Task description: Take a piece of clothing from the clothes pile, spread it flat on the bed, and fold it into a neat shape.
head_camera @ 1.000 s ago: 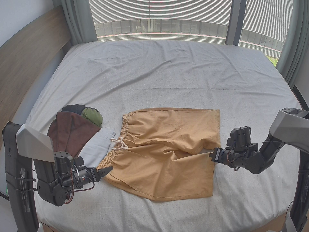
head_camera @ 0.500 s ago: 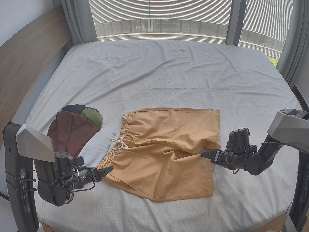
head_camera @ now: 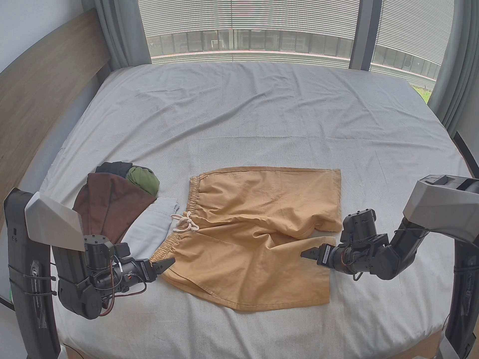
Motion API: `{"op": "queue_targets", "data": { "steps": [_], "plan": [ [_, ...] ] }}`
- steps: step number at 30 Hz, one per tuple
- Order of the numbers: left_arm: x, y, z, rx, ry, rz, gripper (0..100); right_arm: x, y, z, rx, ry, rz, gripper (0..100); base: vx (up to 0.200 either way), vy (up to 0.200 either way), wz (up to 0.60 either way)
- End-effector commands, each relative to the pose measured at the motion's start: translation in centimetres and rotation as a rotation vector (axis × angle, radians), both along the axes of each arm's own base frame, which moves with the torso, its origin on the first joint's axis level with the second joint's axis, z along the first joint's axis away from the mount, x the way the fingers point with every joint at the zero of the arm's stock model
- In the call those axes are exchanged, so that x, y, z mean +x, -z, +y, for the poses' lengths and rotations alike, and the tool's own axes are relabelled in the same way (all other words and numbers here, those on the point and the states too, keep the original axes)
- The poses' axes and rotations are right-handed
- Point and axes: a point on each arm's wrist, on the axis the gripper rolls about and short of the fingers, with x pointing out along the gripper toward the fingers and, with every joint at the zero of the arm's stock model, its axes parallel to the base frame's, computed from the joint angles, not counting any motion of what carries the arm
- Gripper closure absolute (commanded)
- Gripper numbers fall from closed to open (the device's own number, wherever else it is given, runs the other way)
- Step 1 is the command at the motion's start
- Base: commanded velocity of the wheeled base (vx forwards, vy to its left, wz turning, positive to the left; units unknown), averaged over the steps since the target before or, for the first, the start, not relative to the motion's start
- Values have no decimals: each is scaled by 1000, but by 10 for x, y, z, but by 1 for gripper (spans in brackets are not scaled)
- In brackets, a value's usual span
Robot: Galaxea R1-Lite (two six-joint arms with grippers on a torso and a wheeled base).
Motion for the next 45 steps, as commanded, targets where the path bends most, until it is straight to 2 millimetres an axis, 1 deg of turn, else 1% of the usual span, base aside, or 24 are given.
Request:
{"op": "queue_targets", "data": {
  "steps": [1, 3, 4, 8, 10, 13, 15, 17, 24, 31, 34, 39, 45],
  "plan": [
    [0, 0, 0, -1, 1, 0, 0, -4, 5, 1, -3, -5, 22, 0, 0, 0, 0],
    [0, 0, 0, -1, 1, 0, 0, -7, 5, 5, -2, -17, 24, 0, 0, 0, 0],
    [0, 0, 0, -1, 1, 0, 0, -9, 3, 8, 2, -24, 26, 100, 0, 0, 0],
    [0, 0, 0, -1, 1, 0, 0, -15, -1, 16, 19, -52, 29, 100, 0, 0, 0],
    [0, 0, -1, -1, 3, 0, 0, -19, -6, 25, 37, -67, 32, 100, 0, 0, 0],
    [0, 1, 0, 0, 1, 2, 0, -24, -6, 33, 49, -81, 42, 100, 0, 0, 0],
    [0, 1, 0, 0, 1, 2, 0, -26, -6, 35, 53, -85, 47, 100, 0, 0, 0],
    [0, 1, -1, 0, 3, 3, 0, -32, -4, 41, 79, -113, 77, 100, 0, 0, 0],
    [0, 1, 0, 0, 1, 3, 0, -37, 2, 42, 83, -133, 109, 100, 0, 0, 0],
    [0, 0, 0, 0, 1, 2, 0, -40, 2, 46, 82, -143, 115, 100, 0, 0, 0],
    [0, 0, 0, 0, 0, 2, 0, -46, 3, 51, 61, -159, 165, 100, 0, 0, 0],
    [0, 0, 0, 0, 0, 2, 0, -53, 4, 52, 46, -180, 223, 100, 0, 0, 0],
    [0, 0, 0, 0, 0, 2, 0, -53, 4, 49, 43, -167, 221, 100, 0, 0, 0]
  ]
}}
